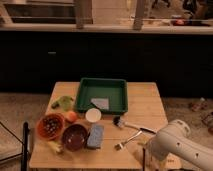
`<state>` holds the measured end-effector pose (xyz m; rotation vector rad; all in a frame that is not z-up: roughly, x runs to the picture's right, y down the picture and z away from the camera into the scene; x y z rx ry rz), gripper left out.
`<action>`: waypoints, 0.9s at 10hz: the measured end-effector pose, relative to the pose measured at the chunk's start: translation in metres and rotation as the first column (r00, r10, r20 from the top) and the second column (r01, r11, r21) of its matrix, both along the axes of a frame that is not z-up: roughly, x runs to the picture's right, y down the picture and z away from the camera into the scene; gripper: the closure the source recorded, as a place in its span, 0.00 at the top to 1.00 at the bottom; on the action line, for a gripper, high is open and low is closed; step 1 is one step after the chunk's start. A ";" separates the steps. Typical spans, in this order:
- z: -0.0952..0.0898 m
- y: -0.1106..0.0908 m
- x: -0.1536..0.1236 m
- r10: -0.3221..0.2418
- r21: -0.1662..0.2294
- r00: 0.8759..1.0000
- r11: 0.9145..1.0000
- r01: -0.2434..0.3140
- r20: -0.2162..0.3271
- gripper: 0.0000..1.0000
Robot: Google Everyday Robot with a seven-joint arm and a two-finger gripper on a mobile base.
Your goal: Place eraser in tray
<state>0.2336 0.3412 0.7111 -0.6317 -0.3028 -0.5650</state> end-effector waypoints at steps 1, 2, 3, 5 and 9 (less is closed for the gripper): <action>0.002 0.002 0.000 -0.041 -0.006 0.999 0.999 0.042 0.028 0.80; 0.006 0.006 -0.001 -0.087 -0.017 0.994 0.996 0.088 0.063 0.80; 0.008 0.007 -0.002 -0.112 -0.023 0.990 0.993 0.114 0.085 0.80; 0.010 0.010 -0.002 -0.132 -0.028 0.985 0.990 0.136 0.112 0.73; 0.016 0.016 0.000 -0.130 -0.024 0.978 0.990 0.135 0.163 0.31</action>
